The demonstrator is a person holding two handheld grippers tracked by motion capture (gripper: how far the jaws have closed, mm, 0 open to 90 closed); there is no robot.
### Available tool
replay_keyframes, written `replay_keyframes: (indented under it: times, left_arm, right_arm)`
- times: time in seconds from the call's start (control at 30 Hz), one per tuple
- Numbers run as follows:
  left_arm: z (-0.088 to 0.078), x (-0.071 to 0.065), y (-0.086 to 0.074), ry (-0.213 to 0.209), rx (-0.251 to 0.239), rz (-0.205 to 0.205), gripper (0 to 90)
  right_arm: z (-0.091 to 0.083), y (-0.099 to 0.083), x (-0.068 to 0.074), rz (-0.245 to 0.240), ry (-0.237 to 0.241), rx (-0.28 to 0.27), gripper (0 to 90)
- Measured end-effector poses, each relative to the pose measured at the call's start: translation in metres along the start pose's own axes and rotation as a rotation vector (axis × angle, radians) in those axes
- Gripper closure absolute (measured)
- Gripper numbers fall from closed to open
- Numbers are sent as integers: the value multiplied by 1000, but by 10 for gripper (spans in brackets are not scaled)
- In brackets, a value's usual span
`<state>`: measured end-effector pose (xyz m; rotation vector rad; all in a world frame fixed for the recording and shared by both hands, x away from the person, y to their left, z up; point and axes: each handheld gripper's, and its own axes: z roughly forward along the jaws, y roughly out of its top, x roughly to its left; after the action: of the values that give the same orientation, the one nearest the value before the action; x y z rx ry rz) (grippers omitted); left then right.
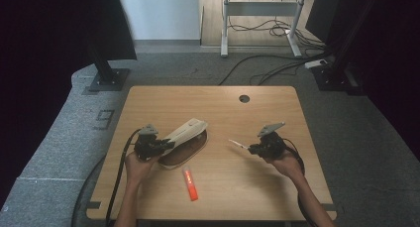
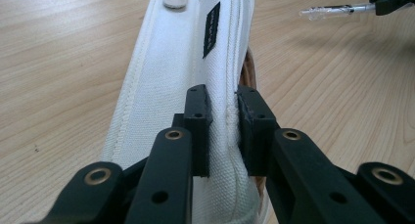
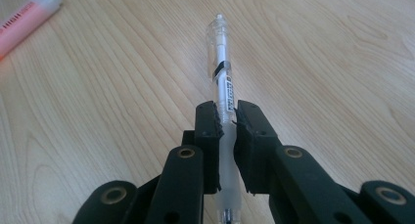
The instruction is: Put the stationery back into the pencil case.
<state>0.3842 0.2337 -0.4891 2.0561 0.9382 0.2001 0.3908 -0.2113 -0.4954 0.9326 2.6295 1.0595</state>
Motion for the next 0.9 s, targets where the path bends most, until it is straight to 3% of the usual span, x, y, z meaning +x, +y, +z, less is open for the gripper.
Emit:
replay_keyframes:
  times: [0.9]
  left_arm:
    - [-3,1,0,2,-21,-7,771]
  right_arm:
    - [23,43,25,-61,61,-32,786]
